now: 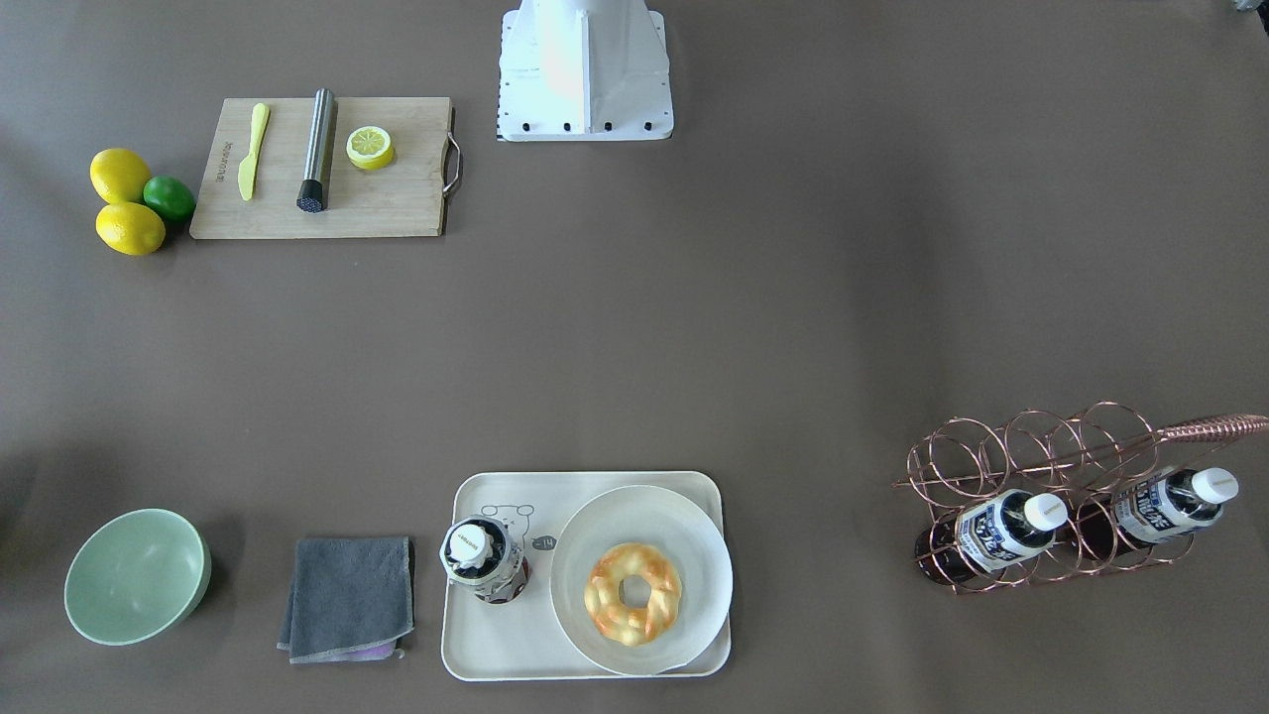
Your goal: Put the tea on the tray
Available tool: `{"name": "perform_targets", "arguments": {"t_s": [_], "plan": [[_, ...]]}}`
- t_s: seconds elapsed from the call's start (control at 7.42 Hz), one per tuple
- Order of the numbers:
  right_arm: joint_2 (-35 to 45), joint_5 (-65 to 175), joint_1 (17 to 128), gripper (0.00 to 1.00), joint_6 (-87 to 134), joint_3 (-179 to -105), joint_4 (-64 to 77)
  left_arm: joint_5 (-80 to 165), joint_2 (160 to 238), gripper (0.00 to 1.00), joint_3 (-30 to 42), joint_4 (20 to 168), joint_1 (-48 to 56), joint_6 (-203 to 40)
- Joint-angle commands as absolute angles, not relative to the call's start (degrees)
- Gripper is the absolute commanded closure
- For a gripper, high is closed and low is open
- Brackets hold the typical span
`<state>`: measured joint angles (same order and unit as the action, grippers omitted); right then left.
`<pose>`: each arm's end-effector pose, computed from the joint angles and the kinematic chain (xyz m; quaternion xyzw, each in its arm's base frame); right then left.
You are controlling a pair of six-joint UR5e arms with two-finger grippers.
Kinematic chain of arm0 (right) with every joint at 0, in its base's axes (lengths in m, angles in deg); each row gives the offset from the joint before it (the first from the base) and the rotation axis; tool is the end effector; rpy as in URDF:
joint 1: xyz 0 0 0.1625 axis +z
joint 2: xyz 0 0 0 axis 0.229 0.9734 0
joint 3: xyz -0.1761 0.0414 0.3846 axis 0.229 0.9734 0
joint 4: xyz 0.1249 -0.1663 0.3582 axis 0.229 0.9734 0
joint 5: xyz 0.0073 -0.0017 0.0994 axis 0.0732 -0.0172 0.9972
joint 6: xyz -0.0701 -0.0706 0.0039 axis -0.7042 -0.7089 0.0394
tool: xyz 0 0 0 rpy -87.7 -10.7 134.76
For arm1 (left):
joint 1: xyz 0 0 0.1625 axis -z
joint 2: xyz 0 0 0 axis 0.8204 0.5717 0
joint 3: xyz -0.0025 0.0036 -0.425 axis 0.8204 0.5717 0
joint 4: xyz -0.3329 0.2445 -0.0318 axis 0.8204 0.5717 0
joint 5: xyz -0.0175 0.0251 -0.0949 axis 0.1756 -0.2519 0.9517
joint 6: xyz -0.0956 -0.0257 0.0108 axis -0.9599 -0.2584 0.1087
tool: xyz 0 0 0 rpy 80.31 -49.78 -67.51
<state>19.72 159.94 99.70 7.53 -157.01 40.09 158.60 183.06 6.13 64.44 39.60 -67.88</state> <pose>0.0403 -0.5077 0.5037 0.0122 -0.3285 -0.0334 0.9438 -0.1021 -0.5129 0.6198 0.0256 0.4050 -0.0396 0.9131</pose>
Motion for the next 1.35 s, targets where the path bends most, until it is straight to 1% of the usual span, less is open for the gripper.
{"name": "perform_targets", "arguments": {"t_s": [0.0,0.13,0.27,0.54,1.21], "plan": [[25.7,162.7,108.1,0.0,-1.6,-153.7,39.9,158.2,183.0,0.02,6.7,64.5,38.4,-67.8],[26.2,162.8,109.3,0.0,-2.1,-153.5,40.0,158.1,183.0,0.02,6.7,64.5,38.4,-67.8],[26.7,163.5,109.5,0.0,-2.2,-151.6,39.9,156.6,183.0,0.02,6.6,64.6,38.4,-67.7],[26.9,164.2,109.8,0.0,-1.8,-145.0,31.3,154.8,183.0,0.02,6.5,64.6,38.0,-67.7],[26.2,164.5,110.4,0.0,-1.7,-145.5,30.5,151.5,182.9,0.02,6.0,64.7,37.9,-67.3]]}}
